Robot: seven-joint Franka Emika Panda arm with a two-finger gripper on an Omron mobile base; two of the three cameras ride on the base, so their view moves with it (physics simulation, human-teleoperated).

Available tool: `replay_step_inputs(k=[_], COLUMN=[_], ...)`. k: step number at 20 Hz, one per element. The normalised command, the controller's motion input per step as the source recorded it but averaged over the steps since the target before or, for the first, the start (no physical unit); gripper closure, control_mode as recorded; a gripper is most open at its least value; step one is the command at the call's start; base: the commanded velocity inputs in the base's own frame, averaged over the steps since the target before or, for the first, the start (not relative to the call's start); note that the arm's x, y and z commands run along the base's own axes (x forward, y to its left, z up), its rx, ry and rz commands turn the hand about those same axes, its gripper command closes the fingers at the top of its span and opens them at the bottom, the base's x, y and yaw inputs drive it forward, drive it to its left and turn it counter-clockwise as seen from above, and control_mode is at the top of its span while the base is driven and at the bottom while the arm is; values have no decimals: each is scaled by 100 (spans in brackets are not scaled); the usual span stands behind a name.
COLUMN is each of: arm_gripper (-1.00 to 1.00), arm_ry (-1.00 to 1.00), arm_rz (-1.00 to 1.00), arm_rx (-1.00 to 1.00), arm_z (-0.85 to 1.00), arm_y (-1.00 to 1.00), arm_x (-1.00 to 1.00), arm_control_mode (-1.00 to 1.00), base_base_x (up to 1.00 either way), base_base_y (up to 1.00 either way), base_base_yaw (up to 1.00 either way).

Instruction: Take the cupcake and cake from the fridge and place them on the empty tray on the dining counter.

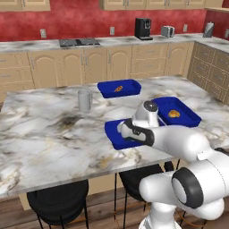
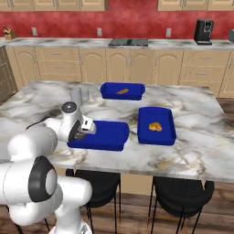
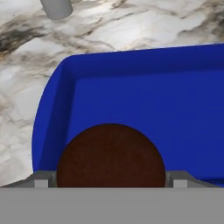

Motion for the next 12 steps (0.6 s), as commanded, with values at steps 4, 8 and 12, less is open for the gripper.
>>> replay_step_inputs(k=[4, 8, 12], arm_gripper=[100, 100, 100], arm_ry=[0, 0, 0], arm_rz=[0, 0, 0], arm_rx=[0, 0, 0], arm_z=[-24, -24, -23], arm_y=[0, 1, 3], arm_x=[26, 27, 30], arm_control_mode=[-100, -100, -100], base_base_x=[0, 0, 0], base_base_y=[0, 0, 0], base_base_yaw=[0, 0, 0])
